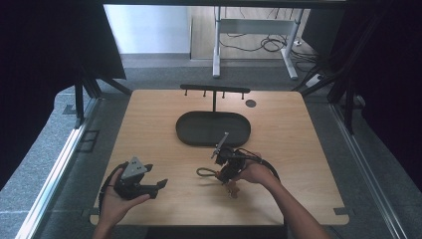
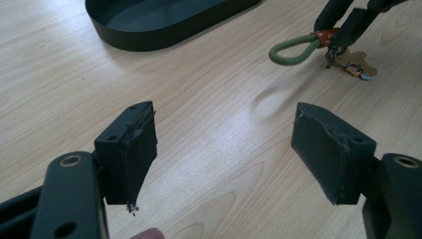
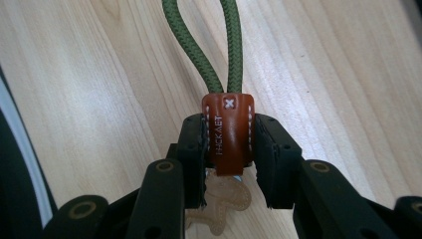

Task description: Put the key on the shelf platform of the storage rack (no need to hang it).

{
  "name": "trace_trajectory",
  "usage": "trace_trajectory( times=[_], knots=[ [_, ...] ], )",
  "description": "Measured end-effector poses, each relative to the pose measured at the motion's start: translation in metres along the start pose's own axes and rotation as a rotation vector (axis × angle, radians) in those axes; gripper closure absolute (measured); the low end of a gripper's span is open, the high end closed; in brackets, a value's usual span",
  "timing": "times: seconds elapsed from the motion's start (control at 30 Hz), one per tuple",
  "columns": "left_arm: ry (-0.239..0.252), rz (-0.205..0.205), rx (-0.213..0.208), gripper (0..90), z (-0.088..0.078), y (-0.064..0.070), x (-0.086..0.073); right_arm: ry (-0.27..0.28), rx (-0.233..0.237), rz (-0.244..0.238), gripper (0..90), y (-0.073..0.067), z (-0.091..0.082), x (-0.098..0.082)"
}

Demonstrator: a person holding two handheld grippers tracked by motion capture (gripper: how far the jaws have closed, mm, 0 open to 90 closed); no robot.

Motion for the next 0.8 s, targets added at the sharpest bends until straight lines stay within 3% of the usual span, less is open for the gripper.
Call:
trace_trajectory(
  times=[0.17,0.8],
  knots=[
    [0.011,-0.015,0.002,26.3,-0.002,-0.002,0.001,0.016,-0.003,-0.002,66.9,-0.001,-0.014,0.003],
    [0.012,-0.011,0.000,26.3,-0.004,-0.001,0.002,0.072,-0.035,-0.014,66.9,-0.003,-0.060,0.015]
  ],
)
Point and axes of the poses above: each handheld gripper's, and its own axes: z roughly forward along the jaws, x roughly out of its top, y roughly to its right, the point moved 7 cm from there along z, roughly forward along the jaws, and after that the axes turned 7 degrees about x, right-handed, at the moved point
